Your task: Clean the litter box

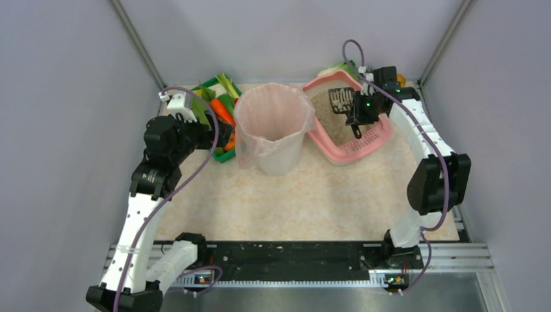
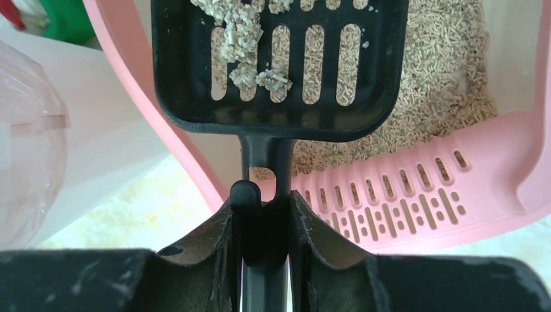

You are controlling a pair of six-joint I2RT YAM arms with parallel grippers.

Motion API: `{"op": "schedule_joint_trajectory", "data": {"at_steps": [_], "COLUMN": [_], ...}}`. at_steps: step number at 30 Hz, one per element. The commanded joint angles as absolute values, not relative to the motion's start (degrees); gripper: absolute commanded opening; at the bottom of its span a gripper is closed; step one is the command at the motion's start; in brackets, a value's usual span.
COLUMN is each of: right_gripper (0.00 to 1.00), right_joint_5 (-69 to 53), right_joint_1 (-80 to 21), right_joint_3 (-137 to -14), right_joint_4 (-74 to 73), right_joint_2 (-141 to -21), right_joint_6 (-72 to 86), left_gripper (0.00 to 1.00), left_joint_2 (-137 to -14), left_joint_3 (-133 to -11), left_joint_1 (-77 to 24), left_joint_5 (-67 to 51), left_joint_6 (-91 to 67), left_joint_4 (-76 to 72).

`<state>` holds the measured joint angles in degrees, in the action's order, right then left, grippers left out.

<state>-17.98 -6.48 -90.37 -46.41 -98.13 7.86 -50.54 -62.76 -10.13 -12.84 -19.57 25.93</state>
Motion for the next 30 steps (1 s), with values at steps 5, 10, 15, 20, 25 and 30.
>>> {"op": "schedule_joint_trajectory", "data": {"at_steps": [5, 10, 15, 20, 25, 30], "right_gripper": [0.0, 0.0, 0.0, 0.0, 0.0, 0.0], "right_joint_5": [-8.12, -6.23, -6.16, -5.45, -7.0, -7.47], "right_joint_1": [-9.78, -10.05, -10.1, -10.08, -10.11, -10.15], "right_joint_3": [-96.39, -98.67, -99.81, -100.35, -100.96, -103.04], "right_joint_4": [-50.82, -51.24, -52.28, -52.59, -52.67, -53.94], "right_joint_2": [-96.45, -94.24, -93.33, -93.41, -93.37, -92.19], "right_joint_6": [3.26, 3.17, 2.9, 3.33, 3.84, 3.76], "left_gripper": [0.98, 0.98, 0.98, 0.98, 0.98, 0.98], "left_joint_2": [-49.99, -50.07, -50.1, -49.66, -49.23, -48.75], "left_joint_3": [-63.89, -63.85, -63.88, -63.76, -63.76, -63.72], "left_joint_1": [-10.26, -10.28, -10.28, -10.26, -10.26, -10.28], "left_joint_5": [-12.09, -11.91, -11.94, -11.6, -11.6, -11.34], "left_joint_6": [-18.46, -18.47, -18.54, -18.4, -18.41, -18.44], "left_joint_4": [23.96, 23.58, 23.4, 23.64, 23.96, 24.26]}}
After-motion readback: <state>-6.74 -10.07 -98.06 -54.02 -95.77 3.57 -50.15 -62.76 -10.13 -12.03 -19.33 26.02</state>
